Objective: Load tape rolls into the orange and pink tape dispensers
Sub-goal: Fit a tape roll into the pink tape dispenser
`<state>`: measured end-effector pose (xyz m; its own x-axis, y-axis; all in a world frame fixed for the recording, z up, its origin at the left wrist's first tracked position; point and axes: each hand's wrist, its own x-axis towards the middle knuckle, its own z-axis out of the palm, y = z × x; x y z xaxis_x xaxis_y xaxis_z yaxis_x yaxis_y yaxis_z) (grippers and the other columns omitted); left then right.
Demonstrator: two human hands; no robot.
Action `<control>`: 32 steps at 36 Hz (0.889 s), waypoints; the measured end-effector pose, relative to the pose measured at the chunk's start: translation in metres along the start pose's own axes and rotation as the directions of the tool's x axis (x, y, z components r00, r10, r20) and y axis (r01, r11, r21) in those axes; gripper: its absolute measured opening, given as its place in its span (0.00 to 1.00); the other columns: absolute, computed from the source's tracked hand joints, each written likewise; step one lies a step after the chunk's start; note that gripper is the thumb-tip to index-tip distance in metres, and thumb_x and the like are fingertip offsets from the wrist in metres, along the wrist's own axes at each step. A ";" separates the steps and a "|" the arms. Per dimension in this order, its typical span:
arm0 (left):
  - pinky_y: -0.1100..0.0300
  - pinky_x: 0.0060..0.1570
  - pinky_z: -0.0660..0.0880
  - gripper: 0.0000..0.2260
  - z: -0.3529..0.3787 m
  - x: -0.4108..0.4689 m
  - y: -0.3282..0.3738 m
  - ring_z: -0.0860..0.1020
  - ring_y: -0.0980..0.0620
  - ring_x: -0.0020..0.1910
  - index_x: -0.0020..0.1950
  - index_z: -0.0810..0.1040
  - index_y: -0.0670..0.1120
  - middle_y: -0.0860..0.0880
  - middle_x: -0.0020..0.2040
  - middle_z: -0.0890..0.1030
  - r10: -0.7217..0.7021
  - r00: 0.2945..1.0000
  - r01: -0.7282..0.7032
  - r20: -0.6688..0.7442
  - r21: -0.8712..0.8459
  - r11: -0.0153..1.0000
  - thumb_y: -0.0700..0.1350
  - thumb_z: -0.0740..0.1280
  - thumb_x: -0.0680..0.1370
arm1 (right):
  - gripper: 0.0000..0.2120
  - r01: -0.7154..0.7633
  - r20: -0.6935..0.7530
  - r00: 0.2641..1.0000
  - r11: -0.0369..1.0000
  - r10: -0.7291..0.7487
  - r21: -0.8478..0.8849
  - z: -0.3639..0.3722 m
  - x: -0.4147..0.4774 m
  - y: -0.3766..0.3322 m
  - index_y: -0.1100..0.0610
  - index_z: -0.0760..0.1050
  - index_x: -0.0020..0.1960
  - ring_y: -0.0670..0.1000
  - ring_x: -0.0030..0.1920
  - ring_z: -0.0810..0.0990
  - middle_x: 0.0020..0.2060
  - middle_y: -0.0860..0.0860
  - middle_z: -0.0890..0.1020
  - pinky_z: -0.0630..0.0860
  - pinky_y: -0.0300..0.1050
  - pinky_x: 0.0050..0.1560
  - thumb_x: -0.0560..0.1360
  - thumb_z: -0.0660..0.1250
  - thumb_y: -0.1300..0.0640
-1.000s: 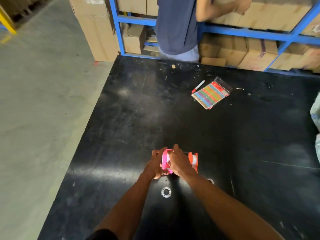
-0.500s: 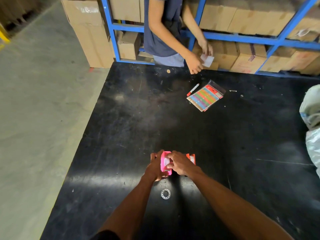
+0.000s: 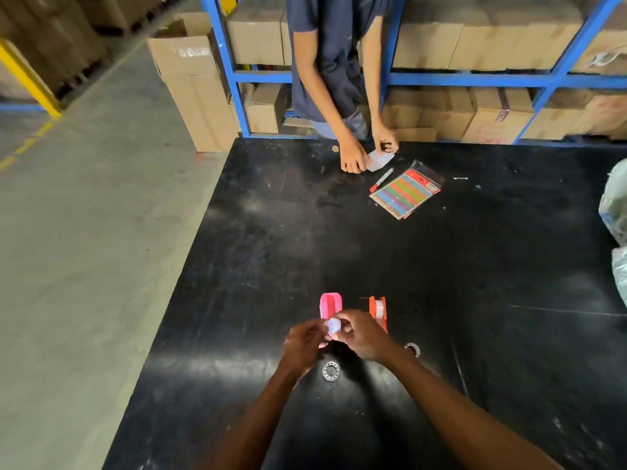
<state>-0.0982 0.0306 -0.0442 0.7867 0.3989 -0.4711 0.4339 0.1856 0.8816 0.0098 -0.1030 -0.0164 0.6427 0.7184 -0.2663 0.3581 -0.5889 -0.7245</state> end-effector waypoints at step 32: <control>0.62 0.45 0.81 0.05 -0.024 -0.006 0.009 0.84 0.51 0.42 0.51 0.82 0.44 0.47 0.45 0.86 -0.004 1.000 0.003 -0.017 -0.072 0.997 0.41 0.65 0.82 | 0.16 -0.226 -0.159 0.973 0.808 0.165 -0.544 0.060 -0.051 0.044 0.53 0.75 0.56 0.58 0.53 0.76 0.55 0.54 0.77 0.72 0.53 0.49 0.69 0.68 0.53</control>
<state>-0.1088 0.0514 -0.0327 0.7773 0.4131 -0.4744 0.4037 0.2508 0.8798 -0.0474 -0.1432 -0.0726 0.7927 0.5428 -0.2775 0.5123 -0.8399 -0.1792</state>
